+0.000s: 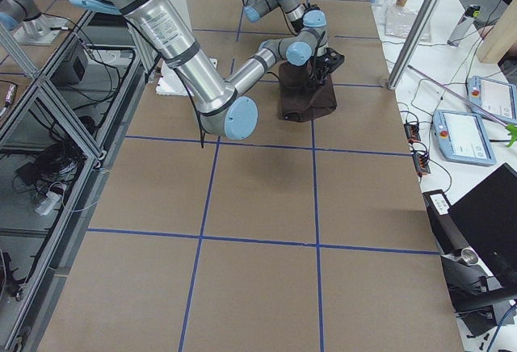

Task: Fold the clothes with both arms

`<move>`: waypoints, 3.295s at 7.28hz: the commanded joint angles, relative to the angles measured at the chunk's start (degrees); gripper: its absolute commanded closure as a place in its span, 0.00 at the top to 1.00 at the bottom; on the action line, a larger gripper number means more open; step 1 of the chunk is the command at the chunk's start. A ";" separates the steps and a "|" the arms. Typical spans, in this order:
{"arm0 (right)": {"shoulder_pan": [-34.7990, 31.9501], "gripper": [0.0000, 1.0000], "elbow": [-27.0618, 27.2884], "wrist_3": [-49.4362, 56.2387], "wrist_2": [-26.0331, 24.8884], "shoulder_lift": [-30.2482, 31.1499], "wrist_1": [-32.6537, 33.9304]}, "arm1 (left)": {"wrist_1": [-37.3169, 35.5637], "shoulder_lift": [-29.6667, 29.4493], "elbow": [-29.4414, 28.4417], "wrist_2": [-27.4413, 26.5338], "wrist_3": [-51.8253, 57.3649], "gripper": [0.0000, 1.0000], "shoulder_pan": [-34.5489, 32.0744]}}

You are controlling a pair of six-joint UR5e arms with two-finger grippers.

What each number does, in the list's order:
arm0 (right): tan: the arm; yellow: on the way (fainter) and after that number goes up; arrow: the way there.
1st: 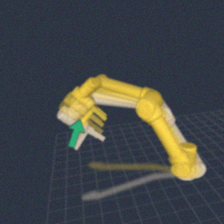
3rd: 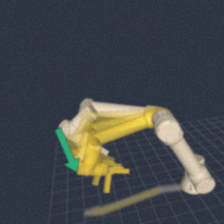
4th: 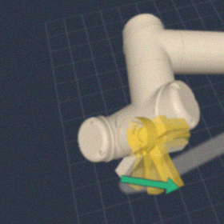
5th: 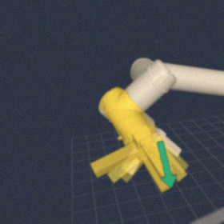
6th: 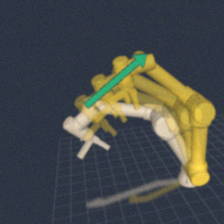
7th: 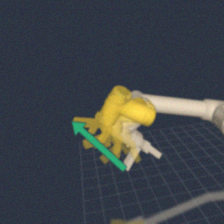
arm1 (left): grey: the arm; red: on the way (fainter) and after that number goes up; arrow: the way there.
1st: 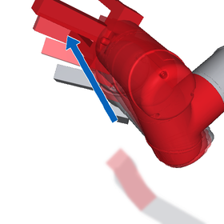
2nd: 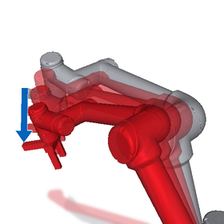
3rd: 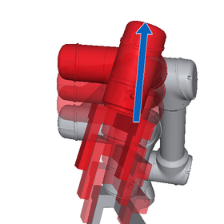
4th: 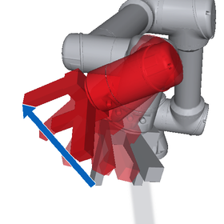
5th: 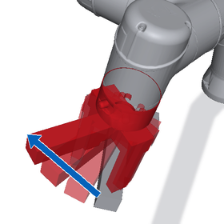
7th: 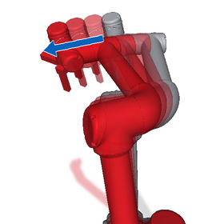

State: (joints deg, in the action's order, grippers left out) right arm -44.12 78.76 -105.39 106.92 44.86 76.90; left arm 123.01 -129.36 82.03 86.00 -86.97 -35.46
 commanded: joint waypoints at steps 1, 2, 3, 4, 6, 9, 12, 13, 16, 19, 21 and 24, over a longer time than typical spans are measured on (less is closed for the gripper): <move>-2.10 0.99 -12.53 3.68 0.04 -4.51 -9.27 | 9.68 -5.44 -14.31 -0.66 4.07 0.97 -3.81; -4.19 1.00 -13.62 8.14 0.39 -5.13 -10.53 | 9.88 -5.11 -13.84 -0.22 5.22 1.00 -5.40; -7.35 1.00 -13.55 10.27 5.96 -5.14 -10.46 | 9.97 -3.37 -10.18 0.04 6.97 1.00 -5.67; -8.51 1.00 -13.20 12.12 7.85 -4.62 -10.46 | 9.97 3.00 -1.96 1.09 7.68 1.00 -5.68; -10.52 1.00 -7.43 16.15 10.04 2.81 -10.46 | 9.97 12.50 8.45 11.86 13.96 1.00 -6.64; -23.59 1.00 0.14 49.37 19.28 21.25 -9.84 | 10.06 27.19 11.66 32.03 42.47 1.00 -23.08; -37.32 1.00 6.02 76.39 25.79 30.24 0.75 | 3.52 34.78 9.20 42.82 75.12 1.00 -45.59; -39.96 1.00 9.01 82.39 25.80 31.59 6.36 | -4.71 34.53 8.76 45.46 82.93 1.00 -50.28; -41.39 1.00 17.74 94.04 25.09 38.97 17.58 | -18.68 36.45 7.00 46.01 86.00 1.00 -51.91; -41.04 1.00 17.75 93.79 25.97 40.56 17.40 | -22.56 44.85 16.46 48.92 86.61 1.00 -52.52; -39.82 1.00 17.57 93.18 25.88 40.39 17.23 | -20.44 46.13 17.02 48.74 86.53 1.00 -52.70; -39.64 1.00 17.57 92.57 26.06 40.56 17.32 | -22.10 46.46 24.08 48.83 86.18 1.00 -53.39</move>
State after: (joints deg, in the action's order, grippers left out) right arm -83.93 96.45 -12.41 132.94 85.33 94.22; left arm 101.82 -83.87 101.45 134.98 -0.70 -88.35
